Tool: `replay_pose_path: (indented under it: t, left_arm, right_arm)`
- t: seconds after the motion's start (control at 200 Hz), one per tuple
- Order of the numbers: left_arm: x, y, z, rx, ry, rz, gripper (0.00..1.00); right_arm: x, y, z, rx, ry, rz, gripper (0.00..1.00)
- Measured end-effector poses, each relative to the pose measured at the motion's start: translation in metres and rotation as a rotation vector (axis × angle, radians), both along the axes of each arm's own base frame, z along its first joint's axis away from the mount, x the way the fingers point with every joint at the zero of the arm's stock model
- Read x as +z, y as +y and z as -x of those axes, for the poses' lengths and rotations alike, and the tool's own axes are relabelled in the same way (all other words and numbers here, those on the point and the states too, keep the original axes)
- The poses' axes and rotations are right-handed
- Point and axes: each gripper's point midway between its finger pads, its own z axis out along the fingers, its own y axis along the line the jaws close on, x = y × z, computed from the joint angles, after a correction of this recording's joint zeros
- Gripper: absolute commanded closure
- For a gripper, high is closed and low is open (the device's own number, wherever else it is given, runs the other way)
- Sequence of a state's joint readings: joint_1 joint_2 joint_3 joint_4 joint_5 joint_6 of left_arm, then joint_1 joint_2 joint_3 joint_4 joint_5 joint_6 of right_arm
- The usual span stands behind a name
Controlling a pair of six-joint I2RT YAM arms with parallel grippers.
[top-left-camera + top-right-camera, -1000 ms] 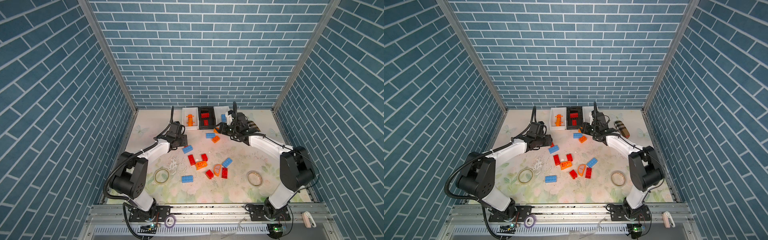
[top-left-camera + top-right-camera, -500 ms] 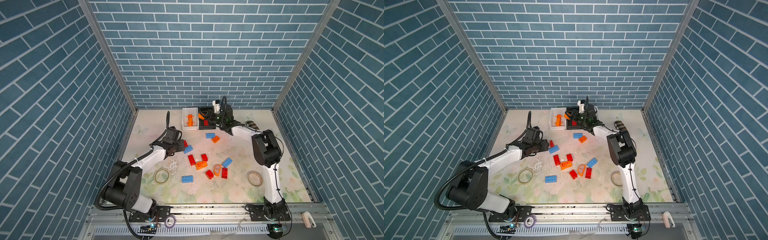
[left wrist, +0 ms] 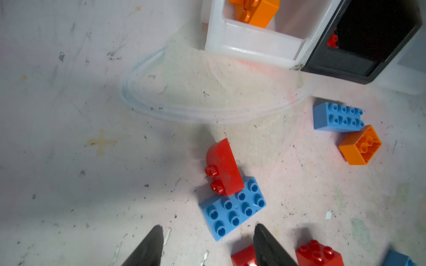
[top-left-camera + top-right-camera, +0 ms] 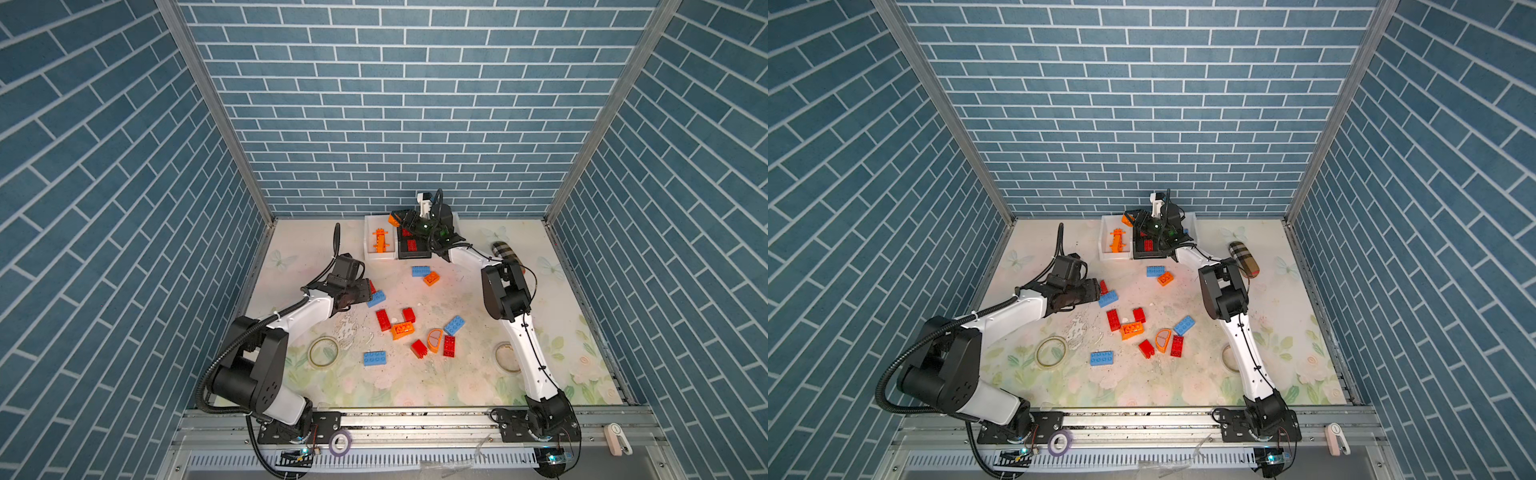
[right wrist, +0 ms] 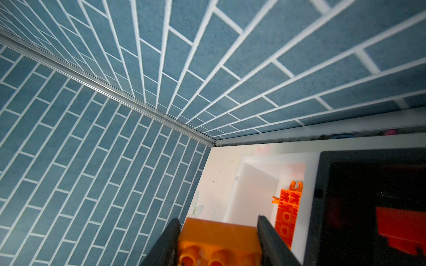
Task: Sort the legos into containers by color
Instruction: Place the lego in the container, then pick up the lego from the center of the table.
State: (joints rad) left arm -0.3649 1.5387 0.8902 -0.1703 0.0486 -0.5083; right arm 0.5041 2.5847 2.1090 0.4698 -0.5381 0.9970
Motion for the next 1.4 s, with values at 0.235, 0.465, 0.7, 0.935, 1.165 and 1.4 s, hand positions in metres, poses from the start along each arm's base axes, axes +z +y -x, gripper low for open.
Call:
replay_pose_path:
  t: [0.235,0.465,0.7,0.935,1.165,1.4]
  left_arm:
    - [0.001,-0.01,-0.014,0.025,-0.001,0.055,0.34]
    - [-0.008,-0.014,-0.019,0.044,0.024,0.08,0.33]
    - [-0.017,-0.019,-0.028,0.045,0.041,0.084,0.33]
    - [-0.026,-0.023,-0.037,0.048,0.058,0.079,0.33]
    - [-0.034,-0.025,-0.046,0.053,0.074,0.072,0.4]
    - [-0.046,-0.025,-0.047,0.057,0.103,0.026,0.5]
  right_arm:
    - [-0.02,0.006,-0.009,-0.002,0.042,0.035,0.55]
    - [-0.03,0.005,-0.011,-0.005,0.058,0.071,0.43]
    - [-0.029,0.006,-0.012,-0.002,0.045,0.081,0.33]
    - [-0.031,0.006,-0.011,0.0,0.054,0.094,0.33]
    - [-0.031,0.007,-0.006,0.009,0.035,0.122,0.33]
    - [-0.013,0.002,0.009,0.014,0.019,0.155,0.33]
